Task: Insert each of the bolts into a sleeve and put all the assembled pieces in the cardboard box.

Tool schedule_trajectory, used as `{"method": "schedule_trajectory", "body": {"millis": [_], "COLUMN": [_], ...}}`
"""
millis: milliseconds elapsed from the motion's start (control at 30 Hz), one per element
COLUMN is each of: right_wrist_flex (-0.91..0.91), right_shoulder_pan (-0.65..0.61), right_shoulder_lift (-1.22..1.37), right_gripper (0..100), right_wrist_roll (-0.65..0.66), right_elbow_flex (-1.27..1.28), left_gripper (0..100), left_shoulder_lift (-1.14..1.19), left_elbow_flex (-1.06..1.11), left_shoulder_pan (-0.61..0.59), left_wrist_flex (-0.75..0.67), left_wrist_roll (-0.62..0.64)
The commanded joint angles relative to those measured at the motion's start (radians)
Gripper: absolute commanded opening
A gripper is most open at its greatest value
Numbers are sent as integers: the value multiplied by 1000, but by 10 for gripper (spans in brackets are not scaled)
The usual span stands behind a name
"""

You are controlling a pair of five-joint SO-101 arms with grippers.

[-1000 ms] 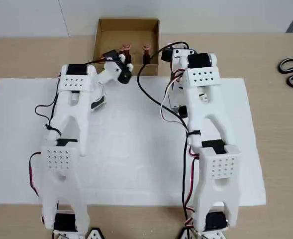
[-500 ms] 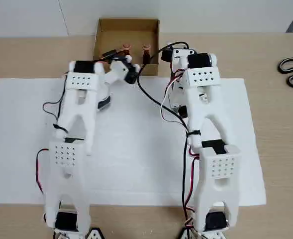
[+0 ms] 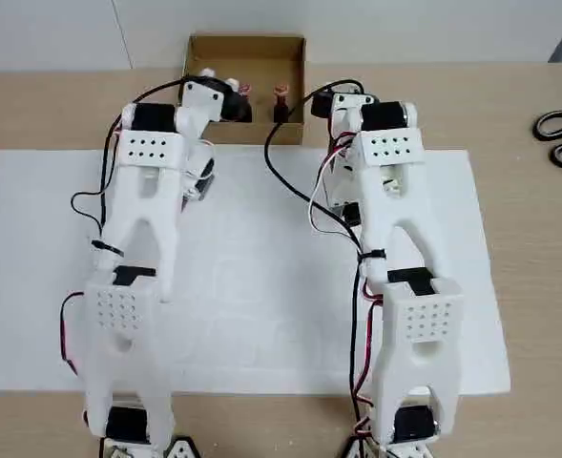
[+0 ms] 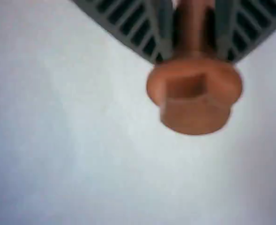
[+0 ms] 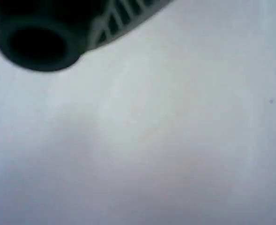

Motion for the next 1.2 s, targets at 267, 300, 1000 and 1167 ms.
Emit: {"method": "schedule_trajectory", "body": {"millis": [267, 300, 1000, 1167], "right_wrist_flex": [5, 5, 5, 5], "right_shoulder_pan": [-21, -21, -21, -21], "right_shoulder_lift": [-76, -76, -76, -76], "right_gripper": [4, 4, 5, 6], "right_wrist_roll": [8, 8, 9, 9], "right_elbow_flex": [-5, -5, -5, -5], "left_gripper": [8, 8, 86, 86], "left_shoulder_lift": [63, 77, 133, 133], "left_elbow_flex": [74, 74, -31, -41], "left_shoulder_pan": [-21, -23, -46, -41], "left_wrist_flex": [-31, -31, 18, 18], "left_wrist_roll": [196, 195, 169, 167]}}
